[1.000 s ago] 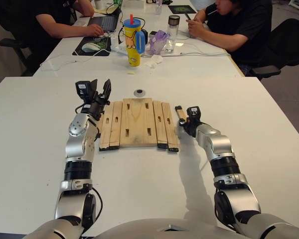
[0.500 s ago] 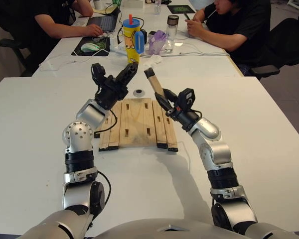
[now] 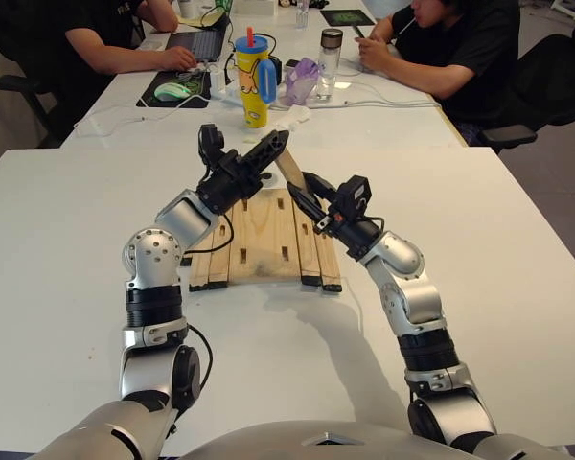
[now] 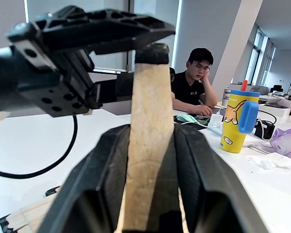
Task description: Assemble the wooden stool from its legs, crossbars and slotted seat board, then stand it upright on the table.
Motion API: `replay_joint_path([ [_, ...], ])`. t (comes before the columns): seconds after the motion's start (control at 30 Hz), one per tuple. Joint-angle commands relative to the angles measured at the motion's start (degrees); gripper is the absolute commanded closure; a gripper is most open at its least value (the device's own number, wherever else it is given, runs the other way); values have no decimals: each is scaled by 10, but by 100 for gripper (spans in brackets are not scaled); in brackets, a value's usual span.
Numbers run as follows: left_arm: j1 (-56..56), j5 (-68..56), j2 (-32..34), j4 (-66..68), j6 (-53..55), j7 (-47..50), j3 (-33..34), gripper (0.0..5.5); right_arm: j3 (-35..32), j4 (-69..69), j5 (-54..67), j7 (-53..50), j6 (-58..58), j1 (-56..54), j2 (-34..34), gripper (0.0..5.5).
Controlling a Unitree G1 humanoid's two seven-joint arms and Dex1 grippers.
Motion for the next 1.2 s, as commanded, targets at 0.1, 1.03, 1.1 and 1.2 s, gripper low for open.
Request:
replay_joint_path([
  [0.1, -3, 0, 9, -9, 21, 5, -6, 405, 6, -9, -5, 0, -9, 5, -6, 419],
  [1.03, 162, 210, 23, -137, -183, 108, 32, 507, -57, 45, -21, -90, 66, 8, -28, 254],
  [1.1, 197, 232, 5, -143, -198, 126, 21, 507, -65, 50, -23, -108, 81, 2, -27, 254],
  [1.2, 209, 247, -19, -123, -218, 137, 16, 507, -77, 54, -11, -124, 103, -3, -17, 254],
])
